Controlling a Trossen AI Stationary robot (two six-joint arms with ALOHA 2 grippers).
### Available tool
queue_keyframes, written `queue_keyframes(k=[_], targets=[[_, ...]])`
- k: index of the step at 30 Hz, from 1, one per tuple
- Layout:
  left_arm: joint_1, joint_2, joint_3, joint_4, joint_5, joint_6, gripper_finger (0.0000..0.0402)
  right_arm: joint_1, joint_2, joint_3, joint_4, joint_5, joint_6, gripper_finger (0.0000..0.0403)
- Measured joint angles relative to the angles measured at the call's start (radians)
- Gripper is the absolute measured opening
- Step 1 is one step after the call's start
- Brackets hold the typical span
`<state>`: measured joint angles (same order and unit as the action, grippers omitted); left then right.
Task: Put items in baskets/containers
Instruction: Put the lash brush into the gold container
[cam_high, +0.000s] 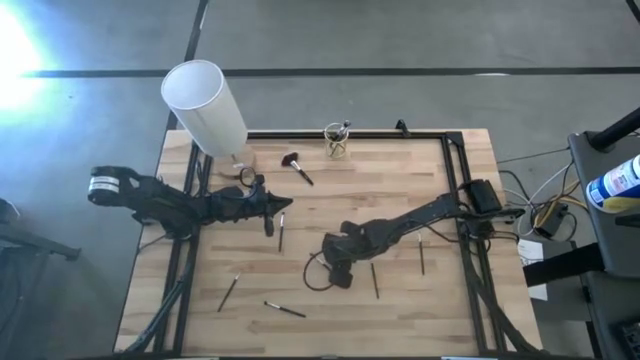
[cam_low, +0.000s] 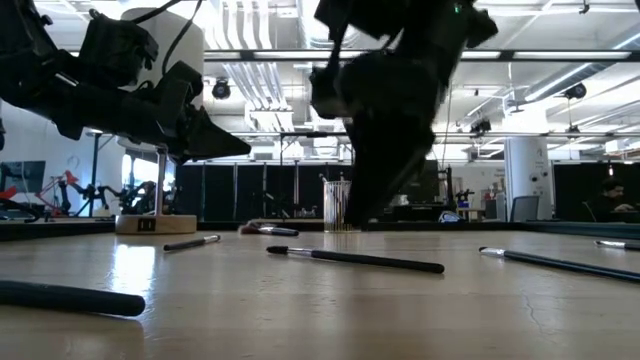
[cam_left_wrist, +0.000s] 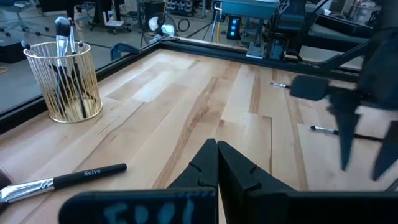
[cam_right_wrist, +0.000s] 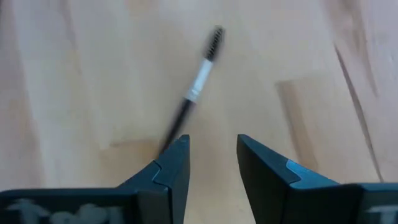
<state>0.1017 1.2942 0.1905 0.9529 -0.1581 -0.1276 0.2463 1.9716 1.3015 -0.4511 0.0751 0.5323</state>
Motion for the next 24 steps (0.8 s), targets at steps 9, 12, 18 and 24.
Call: queue_keyframes(k=[9,12,18,24], targets=[[0.0,0.0,0.0,-0.004,0.0,-0.001,0.0,0.051,0.09,0.075,-0.012,0.029,0.015,0.0128],[0.0,0.0,0.0,-0.006,0.0,-0.003,0.0,0.051,0.117,0.086,-0.016,0.03,0.017,0.0127],[0.001,0.0,0.0,-0.016,-0.027,-0.049,0.0,0.051,0.132,0.086,-0.019,0.033,-0.008,0.0103],[0.003,0.0,0.001,-0.093,-0.08,-0.087,0.0,0.05,0.129,0.074,-0.029,0.036,-0.097,0.004]])
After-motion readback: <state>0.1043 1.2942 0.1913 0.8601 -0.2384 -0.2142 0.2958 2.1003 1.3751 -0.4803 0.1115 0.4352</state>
